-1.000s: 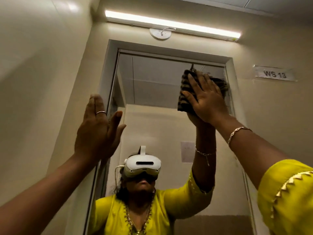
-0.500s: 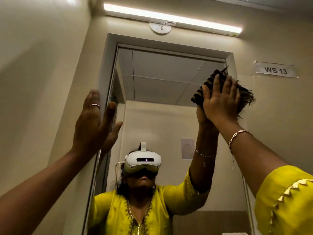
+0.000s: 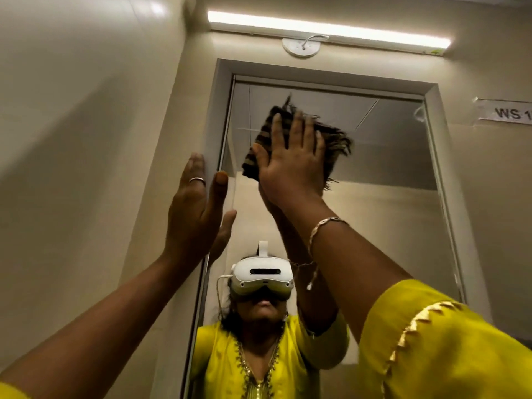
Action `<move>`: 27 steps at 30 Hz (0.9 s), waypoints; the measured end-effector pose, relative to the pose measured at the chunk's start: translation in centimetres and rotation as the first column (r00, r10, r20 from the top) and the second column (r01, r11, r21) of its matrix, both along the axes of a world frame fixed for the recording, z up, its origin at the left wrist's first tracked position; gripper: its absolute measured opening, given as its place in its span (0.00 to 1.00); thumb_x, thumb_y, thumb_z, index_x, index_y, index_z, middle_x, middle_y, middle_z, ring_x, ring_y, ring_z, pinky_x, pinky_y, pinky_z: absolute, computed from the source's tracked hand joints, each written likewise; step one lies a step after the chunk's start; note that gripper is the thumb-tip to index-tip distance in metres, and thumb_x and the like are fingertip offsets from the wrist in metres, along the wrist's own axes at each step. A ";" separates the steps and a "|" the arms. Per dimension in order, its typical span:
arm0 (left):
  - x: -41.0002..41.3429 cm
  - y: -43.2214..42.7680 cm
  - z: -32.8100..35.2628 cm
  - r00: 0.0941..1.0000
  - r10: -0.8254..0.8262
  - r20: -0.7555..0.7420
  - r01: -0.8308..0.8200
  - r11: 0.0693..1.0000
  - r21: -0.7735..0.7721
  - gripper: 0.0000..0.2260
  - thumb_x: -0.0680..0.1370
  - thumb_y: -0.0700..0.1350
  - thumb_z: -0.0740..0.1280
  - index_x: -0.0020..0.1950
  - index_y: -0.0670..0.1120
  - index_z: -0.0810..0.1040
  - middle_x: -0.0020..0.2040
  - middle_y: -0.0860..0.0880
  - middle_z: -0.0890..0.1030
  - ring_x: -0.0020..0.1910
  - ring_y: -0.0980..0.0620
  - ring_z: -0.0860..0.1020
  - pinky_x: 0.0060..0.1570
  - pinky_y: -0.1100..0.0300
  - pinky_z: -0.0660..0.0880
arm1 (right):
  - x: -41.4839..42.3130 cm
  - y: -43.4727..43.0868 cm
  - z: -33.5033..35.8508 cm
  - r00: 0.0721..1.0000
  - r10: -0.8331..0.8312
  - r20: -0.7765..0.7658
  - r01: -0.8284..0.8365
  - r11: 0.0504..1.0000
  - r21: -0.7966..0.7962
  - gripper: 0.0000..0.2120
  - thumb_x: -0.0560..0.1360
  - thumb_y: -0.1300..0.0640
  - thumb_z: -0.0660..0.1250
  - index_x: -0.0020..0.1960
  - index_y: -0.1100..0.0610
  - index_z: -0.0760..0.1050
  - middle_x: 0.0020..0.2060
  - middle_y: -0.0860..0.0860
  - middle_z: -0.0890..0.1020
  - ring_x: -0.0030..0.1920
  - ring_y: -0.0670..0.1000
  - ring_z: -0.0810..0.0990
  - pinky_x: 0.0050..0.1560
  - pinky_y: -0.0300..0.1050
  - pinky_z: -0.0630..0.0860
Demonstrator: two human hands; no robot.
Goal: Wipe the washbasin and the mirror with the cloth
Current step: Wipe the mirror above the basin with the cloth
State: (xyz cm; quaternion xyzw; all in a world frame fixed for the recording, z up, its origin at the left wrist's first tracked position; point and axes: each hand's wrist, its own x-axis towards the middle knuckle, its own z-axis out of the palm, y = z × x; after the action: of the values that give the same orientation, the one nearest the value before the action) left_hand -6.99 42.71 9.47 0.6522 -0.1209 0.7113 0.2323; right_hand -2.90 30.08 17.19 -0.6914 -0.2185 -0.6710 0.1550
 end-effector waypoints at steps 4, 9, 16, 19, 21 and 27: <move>-0.2 -0.3 0.1 0.999 -0.038 0.037 0.038 0.999 -0.007 0.48 0.68 0.74 0.41 0.72 0.38 0.58 0.72 0.38 0.62 0.72 0.43 0.61 0.66 0.61 0.58 | -1.1 3.3 0.1 1.000 0.025 -0.001 -0.025 0.996 -0.088 0.29 0.79 0.42 0.43 0.76 0.52 0.42 0.75 0.58 0.42 0.75 0.58 0.39 0.72 0.53 0.37; 0.2 0.0 0.3 0.998 -0.054 0.042 0.053 0.999 0.011 0.49 0.67 0.75 0.37 0.73 0.39 0.58 0.73 0.40 0.62 0.73 0.46 0.60 0.71 0.51 0.61 | -1.2 4.0 0.0 0.999 0.022 0.027 -0.016 0.980 -0.196 0.28 0.79 0.41 0.42 0.75 0.51 0.41 0.76 0.56 0.41 0.75 0.56 0.38 0.72 0.52 0.36; -0.1 -0.6 0.2 0.995 0.100 0.020 -0.101 0.995 0.010 0.48 0.68 0.74 0.37 0.73 0.38 0.55 0.74 0.38 0.59 0.73 0.43 0.59 0.67 0.52 0.63 | -0.1 1.1 -0.7 0.994 0.057 0.096 -0.022 0.943 -0.331 0.29 0.78 0.39 0.46 0.75 0.48 0.44 0.76 0.53 0.45 0.76 0.53 0.41 0.74 0.50 0.39; -0.1 -0.8 0.2 0.989 0.147 0.007 -0.147 0.989 -0.003 0.38 0.74 0.64 0.46 0.73 0.38 0.54 0.74 0.38 0.58 0.73 0.42 0.59 0.68 0.49 0.64 | 0.6 -0.6 -1.1 0.990 0.066 0.122 -0.024 0.948 -0.317 0.29 0.78 0.39 0.47 0.75 0.48 0.47 0.76 0.53 0.48 0.76 0.54 0.44 0.73 0.50 0.40; -0.1 -0.6 0.2 0.985 0.173 0.007 -0.173 0.985 -0.003 0.33 0.75 0.58 0.49 0.73 0.37 0.53 0.74 0.37 0.58 0.73 0.41 0.59 0.68 0.46 0.65 | 1.1 -2.1 -1.4 0.990 0.056 0.127 -0.015 0.953 -0.303 0.30 0.76 0.38 0.45 0.75 0.48 0.48 0.76 0.53 0.50 0.76 0.54 0.45 0.73 0.50 0.41; -0.2 -0.6 0.1 0.990 0.144 0.002 -0.144 0.990 0.010 0.43 0.70 0.68 0.44 0.72 0.36 0.55 0.73 0.35 0.60 0.72 0.40 0.61 0.68 0.45 0.63 | 3.2 -8.2 -1.6 0.993 -0.008 0.115 0.037 0.968 -0.248 0.33 0.73 0.35 0.39 0.75 0.47 0.49 0.76 0.53 0.52 0.76 0.54 0.47 0.74 0.52 0.45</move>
State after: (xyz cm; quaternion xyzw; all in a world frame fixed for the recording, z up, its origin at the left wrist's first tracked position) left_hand -7.19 42.09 9.54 0.6599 -0.0772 0.7261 0.1771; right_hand 0.28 21.87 15.58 -0.6688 -0.3017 -0.6778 0.0466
